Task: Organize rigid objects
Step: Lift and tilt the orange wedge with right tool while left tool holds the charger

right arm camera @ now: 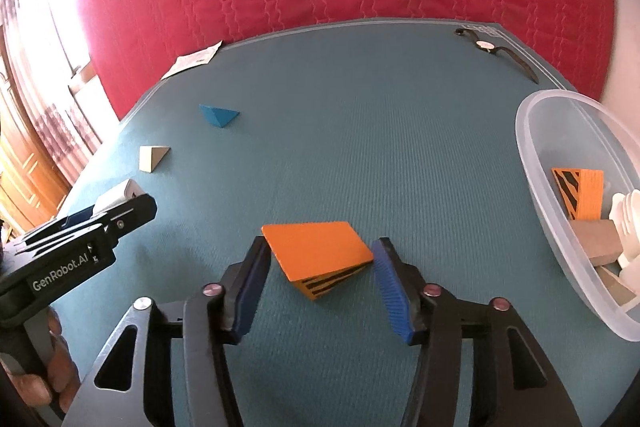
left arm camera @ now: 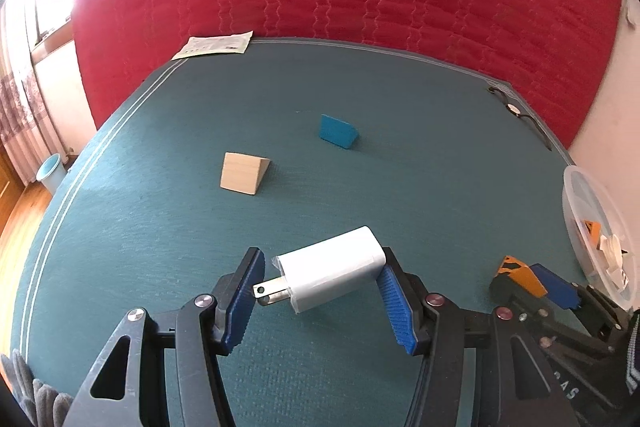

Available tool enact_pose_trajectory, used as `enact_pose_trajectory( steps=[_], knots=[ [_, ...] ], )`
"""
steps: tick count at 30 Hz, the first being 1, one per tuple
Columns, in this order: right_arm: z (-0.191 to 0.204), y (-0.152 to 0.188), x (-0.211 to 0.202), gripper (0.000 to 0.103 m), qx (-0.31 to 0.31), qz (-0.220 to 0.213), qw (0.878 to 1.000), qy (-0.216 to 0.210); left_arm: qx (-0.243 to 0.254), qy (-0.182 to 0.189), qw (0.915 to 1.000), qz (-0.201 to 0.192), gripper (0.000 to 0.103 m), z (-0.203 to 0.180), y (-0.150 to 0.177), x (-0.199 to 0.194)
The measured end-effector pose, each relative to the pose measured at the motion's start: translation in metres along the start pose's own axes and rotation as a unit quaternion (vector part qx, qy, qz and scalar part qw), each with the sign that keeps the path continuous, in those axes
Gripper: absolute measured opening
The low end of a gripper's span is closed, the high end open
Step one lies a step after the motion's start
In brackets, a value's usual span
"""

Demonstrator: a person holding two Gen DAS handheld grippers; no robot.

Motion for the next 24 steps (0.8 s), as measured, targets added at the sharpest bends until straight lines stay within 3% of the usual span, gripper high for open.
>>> enact_pose_trajectory(
  steps=[5, 13, 15, 17, 24],
  knots=[
    [0.004, 0.002, -0.001, 0.059, -0.016, 0.002, 1.0, 0.007, 0.004, 0.006, 1.0, 0.0, 0.06, -0.005, 0.0, 0.0],
    [0.003, 0.001, -0.007, 0.041, -0.01, -0.012, 1.0, 0.003, 0.011, 0.013, 0.9999, 0.0, 0.06, -0.012, 0.001, -0.003],
    [0.002, -0.001, -0.013, 0.031, -0.006, -0.02, 1.0, -0.001, 0.014, 0.015, 0.9998, 0.0, 0.06, -0.014, 0.001, -0.003],
    [0.0, -0.004, -0.019, 0.027, -0.002, -0.028, 1.0, -0.002, 0.018, 0.017, 0.9997, -0.001, 0.06, -0.017, 0.0, -0.004],
    [-0.014, -0.001, -0.019, 0.027, 0.02, -0.015, 1.0, -0.007, 0.027, 0.025, 0.9993, 0.0, 0.06, -0.024, 0.001, -0.005]
  ],
)
Point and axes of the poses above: each gripper's, at about its wrist camera, not at the fingertips, and x roughly the way its jaws point, z to its left, y to its underside, the point moved 1 cm from there along x, roughly the way its jaws point, and after that the axes turned 11 degrees about -z, right-handed, at the moved point
